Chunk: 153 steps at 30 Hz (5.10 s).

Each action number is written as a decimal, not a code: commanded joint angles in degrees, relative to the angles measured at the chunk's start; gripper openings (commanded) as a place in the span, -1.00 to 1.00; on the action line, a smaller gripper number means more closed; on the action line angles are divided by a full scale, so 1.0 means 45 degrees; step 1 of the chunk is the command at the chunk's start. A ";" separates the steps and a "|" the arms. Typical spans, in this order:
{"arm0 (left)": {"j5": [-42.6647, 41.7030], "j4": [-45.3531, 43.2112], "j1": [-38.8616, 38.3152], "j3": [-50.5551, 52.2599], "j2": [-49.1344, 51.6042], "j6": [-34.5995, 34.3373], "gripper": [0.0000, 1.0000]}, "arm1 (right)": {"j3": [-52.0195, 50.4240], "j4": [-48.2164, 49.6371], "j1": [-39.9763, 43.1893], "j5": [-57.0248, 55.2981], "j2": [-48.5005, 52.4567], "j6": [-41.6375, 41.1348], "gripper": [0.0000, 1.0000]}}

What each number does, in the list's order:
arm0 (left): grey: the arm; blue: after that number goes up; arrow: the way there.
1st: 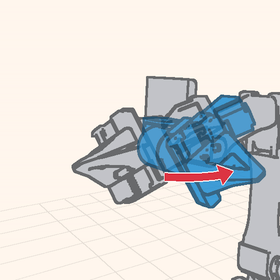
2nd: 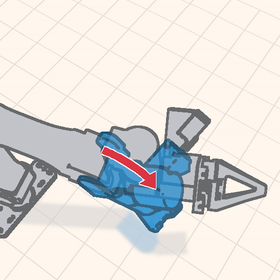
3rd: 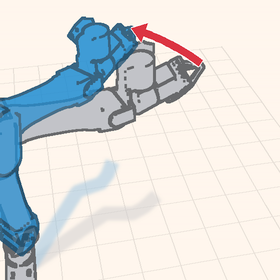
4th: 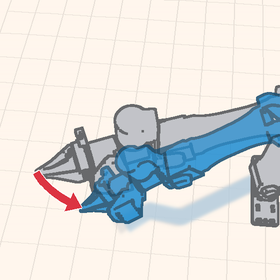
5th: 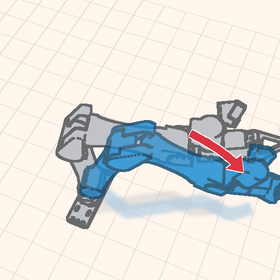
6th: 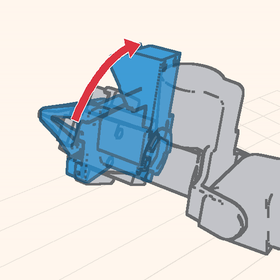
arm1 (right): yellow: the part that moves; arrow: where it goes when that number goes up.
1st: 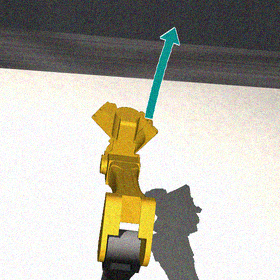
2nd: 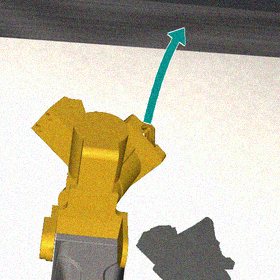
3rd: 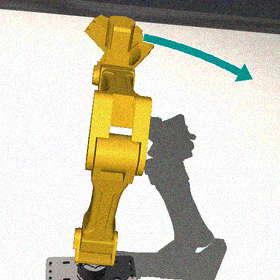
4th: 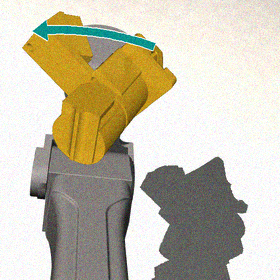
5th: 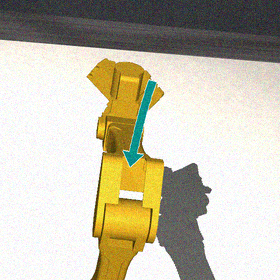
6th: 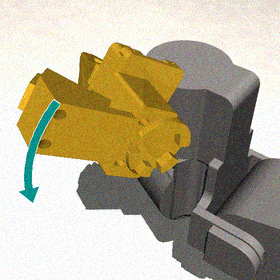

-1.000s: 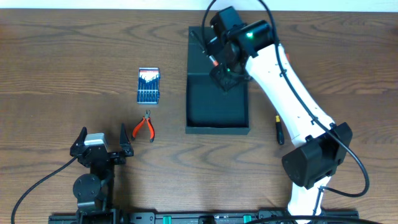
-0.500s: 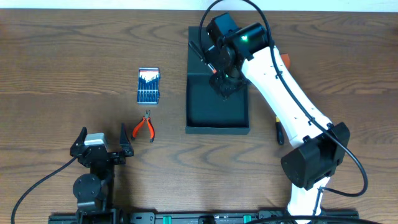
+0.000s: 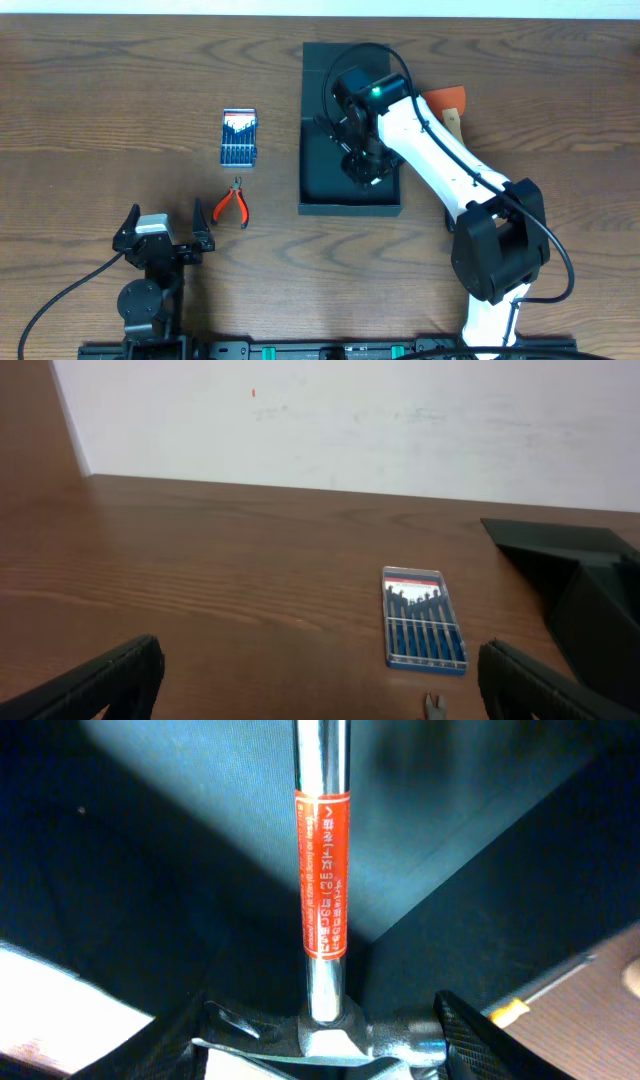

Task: Pack container
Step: 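Lift the hammer and carry it over the black box, then lower the hammer into the box and open the right gripper, then move the right gripper to the orange scraper's wooden handle, then close the right gripper on the scraper handle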

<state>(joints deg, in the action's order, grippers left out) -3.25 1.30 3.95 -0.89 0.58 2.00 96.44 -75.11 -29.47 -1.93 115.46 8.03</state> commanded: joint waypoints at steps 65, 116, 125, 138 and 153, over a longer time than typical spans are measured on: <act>-0.0141 0.0515 -0.0063 0.0141 -0.0078 0.0214 0.97 | -0.0758 0.2414 0.0044 0.0199 0.0063 0.0126 0.48; -0.0141 0.0515 -0.0063 0.0141 -0.0078 0.0214 0.97 | 0.6028 -0.1409 0.7237 0.0194 0.5158 0.1418 0.72; -0.0141 0.0515 -0.0063 0.0141 -0.0078 0.0214 0.97 | 0.6028 -0.1044 0.7014 0.0209 0.6052 0.1753 0.71; -0.0141 0.0515 -0.0063 0.0141 -0.0078 0.0219 0.97 | 0.5770 -0.0525 0.6965 0.0209 0.6062 0.1753 0.71; -0.0141 0.0515 -0.0063 0.0141 -0.0078 0.0214 0.97 | 0.4430 0.0301 0.6955 0.0209 0.6062 0.1753 0.69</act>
<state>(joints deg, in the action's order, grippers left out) -3.25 1.32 3.95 -0.89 0.58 2.00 119.44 -74.41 2.26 -2.26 141.62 14.83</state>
